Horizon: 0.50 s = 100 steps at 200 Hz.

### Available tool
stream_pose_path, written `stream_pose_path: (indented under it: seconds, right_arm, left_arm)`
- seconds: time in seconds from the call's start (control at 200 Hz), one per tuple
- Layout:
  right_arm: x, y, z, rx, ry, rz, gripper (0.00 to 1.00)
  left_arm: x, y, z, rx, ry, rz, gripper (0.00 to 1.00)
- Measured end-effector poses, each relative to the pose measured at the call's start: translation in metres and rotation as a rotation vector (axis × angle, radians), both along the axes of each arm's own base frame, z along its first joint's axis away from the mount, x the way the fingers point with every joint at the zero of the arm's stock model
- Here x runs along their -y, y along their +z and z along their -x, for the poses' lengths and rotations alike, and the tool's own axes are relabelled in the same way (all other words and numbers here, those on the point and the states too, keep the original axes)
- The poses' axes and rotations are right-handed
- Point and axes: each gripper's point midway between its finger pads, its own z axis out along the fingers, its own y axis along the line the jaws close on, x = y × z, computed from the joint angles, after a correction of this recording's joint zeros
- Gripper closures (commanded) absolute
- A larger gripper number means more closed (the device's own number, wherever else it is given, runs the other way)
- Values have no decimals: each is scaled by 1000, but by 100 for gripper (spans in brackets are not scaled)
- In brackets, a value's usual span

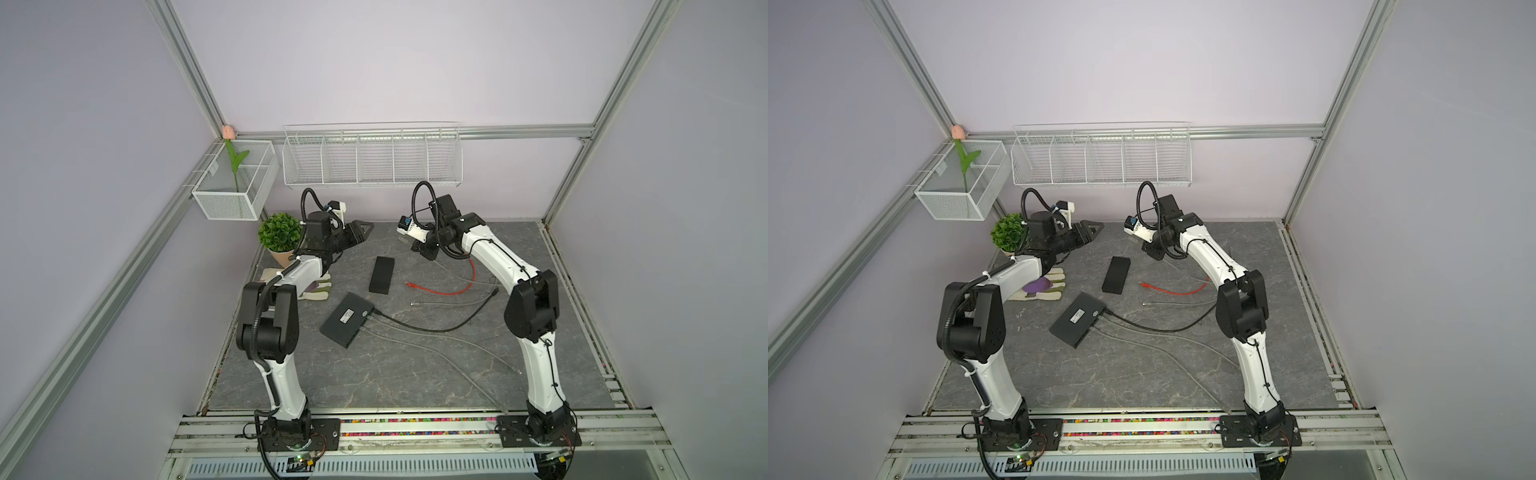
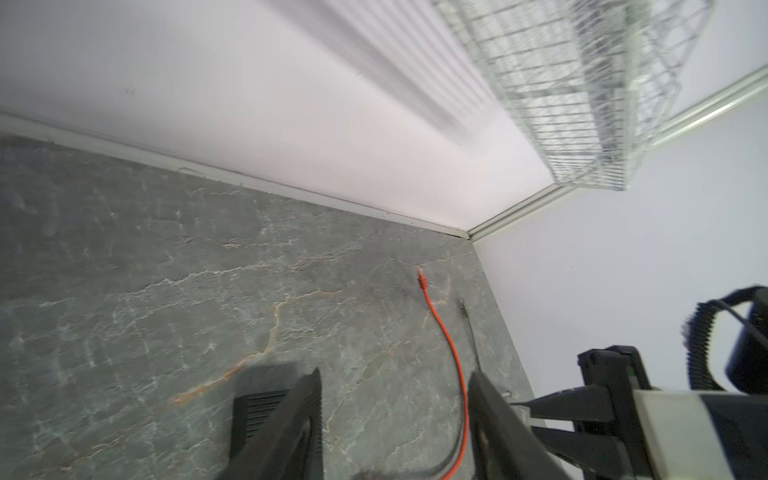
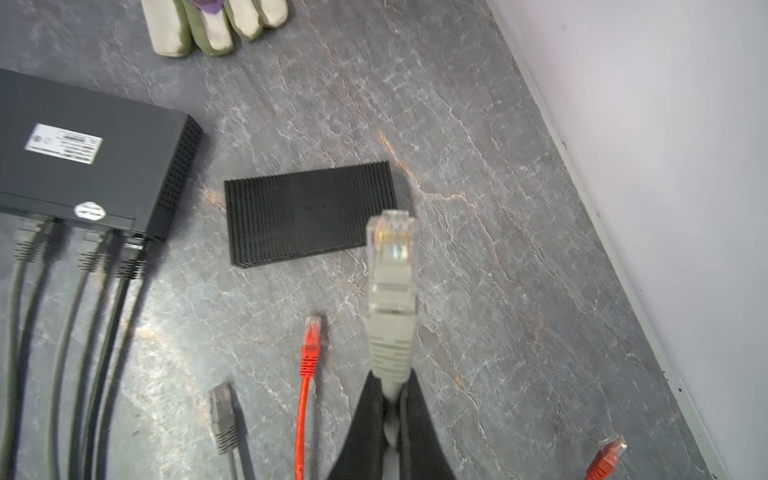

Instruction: Insert the plug into the switch port

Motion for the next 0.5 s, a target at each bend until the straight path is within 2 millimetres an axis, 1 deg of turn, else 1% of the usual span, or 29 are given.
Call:
stream_pose_path:
  seconds: [0.095, 0.185, 0.24, 0.345, 0.41, 0.5]
  right_arm:
    - [5, -22, -2, -65, 3, 73, 93]
    - [11, -44, 3, -128, 11, 136, 93]
    - [16, -57, 9, -164, 12, 179, 93]
    - [25, -78, 19, -221, 22, 255, 93]
    - [28, -86, 24, -243, 27, 287, 94]
    - [31, -92, 27, -260, 34, 318, 93]
  left_arm:
    - [0, -34, -4, -73, 10, -31, 46]
    - [0, -59, -6, -130, 15, -58, 47]
    - [1, -67, -8, -147, 18, -72, 47]
    - [7, -77, -10, -160, 10, -96, 48]
    - [13, -80, -10, -166, 0, -107, 49]
    - [23, -85, -10, -166, -18, -122, 50]
